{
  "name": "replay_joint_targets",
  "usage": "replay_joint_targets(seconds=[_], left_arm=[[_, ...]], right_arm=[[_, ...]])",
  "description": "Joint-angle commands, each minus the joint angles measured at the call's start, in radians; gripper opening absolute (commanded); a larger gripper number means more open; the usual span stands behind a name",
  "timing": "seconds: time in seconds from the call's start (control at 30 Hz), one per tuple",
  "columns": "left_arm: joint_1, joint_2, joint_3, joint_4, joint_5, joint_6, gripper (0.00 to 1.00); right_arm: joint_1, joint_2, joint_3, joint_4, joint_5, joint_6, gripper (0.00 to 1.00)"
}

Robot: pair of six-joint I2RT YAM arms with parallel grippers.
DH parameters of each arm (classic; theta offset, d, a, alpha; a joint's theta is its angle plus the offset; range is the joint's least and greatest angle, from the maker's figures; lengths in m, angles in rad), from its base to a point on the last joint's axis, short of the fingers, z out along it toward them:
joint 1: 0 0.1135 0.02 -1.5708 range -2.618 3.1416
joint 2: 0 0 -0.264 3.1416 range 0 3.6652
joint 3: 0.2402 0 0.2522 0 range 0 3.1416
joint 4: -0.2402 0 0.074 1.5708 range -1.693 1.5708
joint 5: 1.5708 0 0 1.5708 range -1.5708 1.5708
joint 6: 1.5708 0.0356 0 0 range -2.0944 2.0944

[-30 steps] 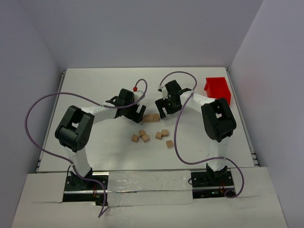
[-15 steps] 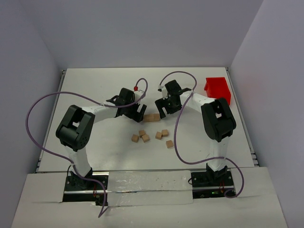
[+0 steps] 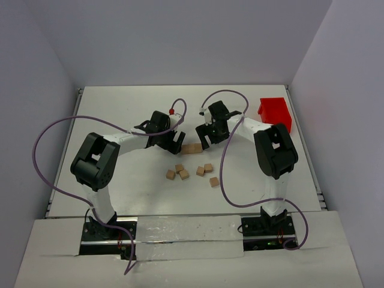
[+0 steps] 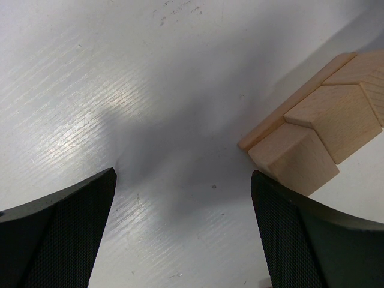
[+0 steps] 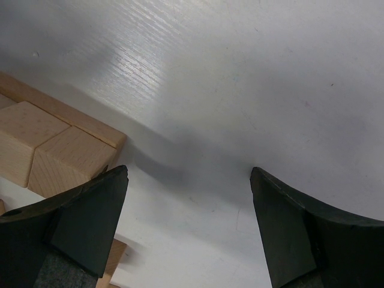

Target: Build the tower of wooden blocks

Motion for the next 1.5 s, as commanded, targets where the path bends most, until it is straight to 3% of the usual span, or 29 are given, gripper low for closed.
replay_joint_targets(seconds=[0.0,0.67,0.93,1.3,1.47], left_arm=[[-0.007,-0.021,0.006,0.033,0.018,-0.005,0.99],[0.0,-0.056,-0.009,0.03,-0.001,0.011,0.99],[0.02,-0.143,-0.036,0.006,-0.044,0.05,0.99],[0.143,-0.377,-0.067,-0.113,0.062,0.118,0.99],[0.163,-0.581,-0.156,-0.178,0.207,0.27,0.99]], right_arm=[[0.005,0.019,0.048,0.009,-0.014,0.0,0.9],[0.011,0.007,0.037,0.0,-0.004,-0.012,0.9],[0.011,-0.057,0.026,-0.025,0.02,-0.027,0.99],[0.009,-0.209,-0.006,-0.098,0.08,-0.071,1.0],[0.005,-0.325,-0.034,-0.119,0.076,-0.081,1.0]])
